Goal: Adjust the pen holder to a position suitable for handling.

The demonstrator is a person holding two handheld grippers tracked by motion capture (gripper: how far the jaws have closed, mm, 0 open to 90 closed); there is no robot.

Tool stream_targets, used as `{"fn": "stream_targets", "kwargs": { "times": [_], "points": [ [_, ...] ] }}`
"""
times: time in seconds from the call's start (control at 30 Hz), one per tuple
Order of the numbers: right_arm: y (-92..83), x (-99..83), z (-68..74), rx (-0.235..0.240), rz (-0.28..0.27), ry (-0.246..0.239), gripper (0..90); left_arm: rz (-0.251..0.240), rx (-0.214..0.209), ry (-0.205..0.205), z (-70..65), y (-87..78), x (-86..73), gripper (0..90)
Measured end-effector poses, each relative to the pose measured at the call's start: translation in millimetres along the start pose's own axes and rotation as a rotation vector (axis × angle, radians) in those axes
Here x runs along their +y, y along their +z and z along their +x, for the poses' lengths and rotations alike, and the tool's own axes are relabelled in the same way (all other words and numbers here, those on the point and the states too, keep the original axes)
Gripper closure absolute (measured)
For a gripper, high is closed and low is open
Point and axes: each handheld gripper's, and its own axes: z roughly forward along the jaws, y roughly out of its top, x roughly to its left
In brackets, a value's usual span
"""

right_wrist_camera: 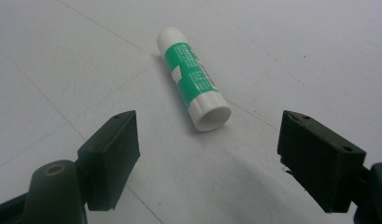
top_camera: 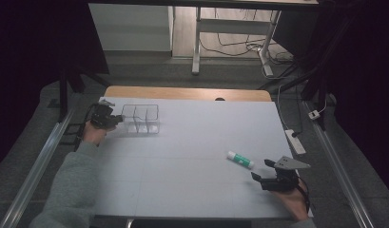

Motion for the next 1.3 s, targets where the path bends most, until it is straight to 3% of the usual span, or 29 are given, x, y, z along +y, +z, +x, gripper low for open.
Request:
{"fn": "stream_targets", "kwargs": {
  "times": [0.47,1.3],
  "points": [
    [0.3,-0.6,0.1,0.003,-0.001,0.001,20.5,0.0,-0.005,0.0,-0.8,0.2,1.3,88.9],
    [-0.5,-0.3,1.5,0.005,-0.01,-0.005,20.6,-0.005,-0.035,0.059,-25.5,7.7,10.8,88.9]
  ]
}}
